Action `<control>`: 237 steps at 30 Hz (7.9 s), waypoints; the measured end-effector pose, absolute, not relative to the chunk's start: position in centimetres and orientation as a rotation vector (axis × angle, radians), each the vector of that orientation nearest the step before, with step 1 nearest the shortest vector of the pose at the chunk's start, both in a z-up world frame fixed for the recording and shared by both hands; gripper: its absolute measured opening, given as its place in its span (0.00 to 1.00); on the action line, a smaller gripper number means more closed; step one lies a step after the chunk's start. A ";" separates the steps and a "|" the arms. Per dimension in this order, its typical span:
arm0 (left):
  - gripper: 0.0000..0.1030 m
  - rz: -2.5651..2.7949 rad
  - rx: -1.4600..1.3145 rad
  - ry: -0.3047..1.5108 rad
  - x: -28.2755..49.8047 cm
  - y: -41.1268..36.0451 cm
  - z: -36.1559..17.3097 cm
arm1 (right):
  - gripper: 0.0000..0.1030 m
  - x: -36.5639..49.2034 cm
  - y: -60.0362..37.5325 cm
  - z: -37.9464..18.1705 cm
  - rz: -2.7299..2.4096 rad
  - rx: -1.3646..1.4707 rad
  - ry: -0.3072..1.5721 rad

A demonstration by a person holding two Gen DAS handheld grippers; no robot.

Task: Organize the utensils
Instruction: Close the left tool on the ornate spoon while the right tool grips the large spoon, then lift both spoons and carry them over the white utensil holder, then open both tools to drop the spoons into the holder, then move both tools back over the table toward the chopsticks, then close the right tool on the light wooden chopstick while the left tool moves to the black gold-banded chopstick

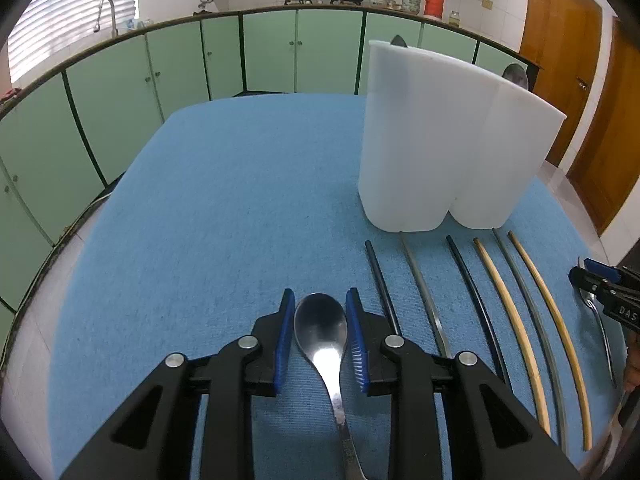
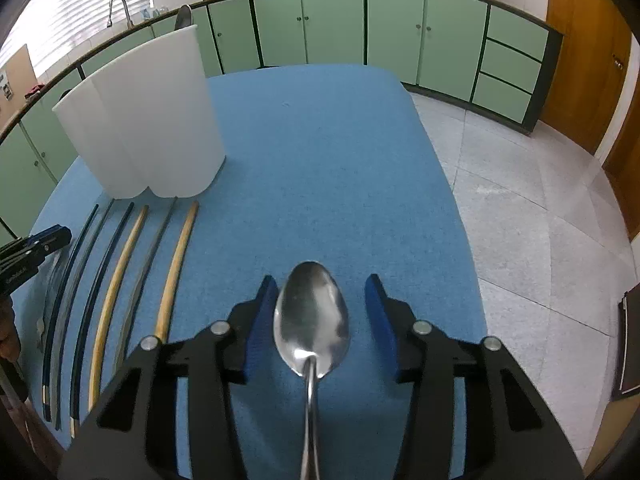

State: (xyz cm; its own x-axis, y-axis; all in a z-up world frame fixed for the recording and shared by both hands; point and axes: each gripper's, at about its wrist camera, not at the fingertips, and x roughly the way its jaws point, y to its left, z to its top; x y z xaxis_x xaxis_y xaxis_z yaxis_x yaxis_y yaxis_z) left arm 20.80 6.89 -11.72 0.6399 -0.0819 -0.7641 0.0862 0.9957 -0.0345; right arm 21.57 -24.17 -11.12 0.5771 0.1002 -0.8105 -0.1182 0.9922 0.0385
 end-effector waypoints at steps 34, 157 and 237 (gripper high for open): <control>0.25 -0.115 -0.107 0.533 16.6 9.2 -4.7 | 0.32 16.2 -23.8 -0.9 0.288 0.060 0.503; 0.94 -0.029 -0.125 0.521 7.6 6.4 -7.7 | 0.86 6.2 -21.7 -7.4 0.215 0.123 0.496; 0.37 -0.051 -0.029 0.632 1.5 2.9 -13.4 | 0.06 -0.5 -21.7 -12.7 0.218 0.024 0.550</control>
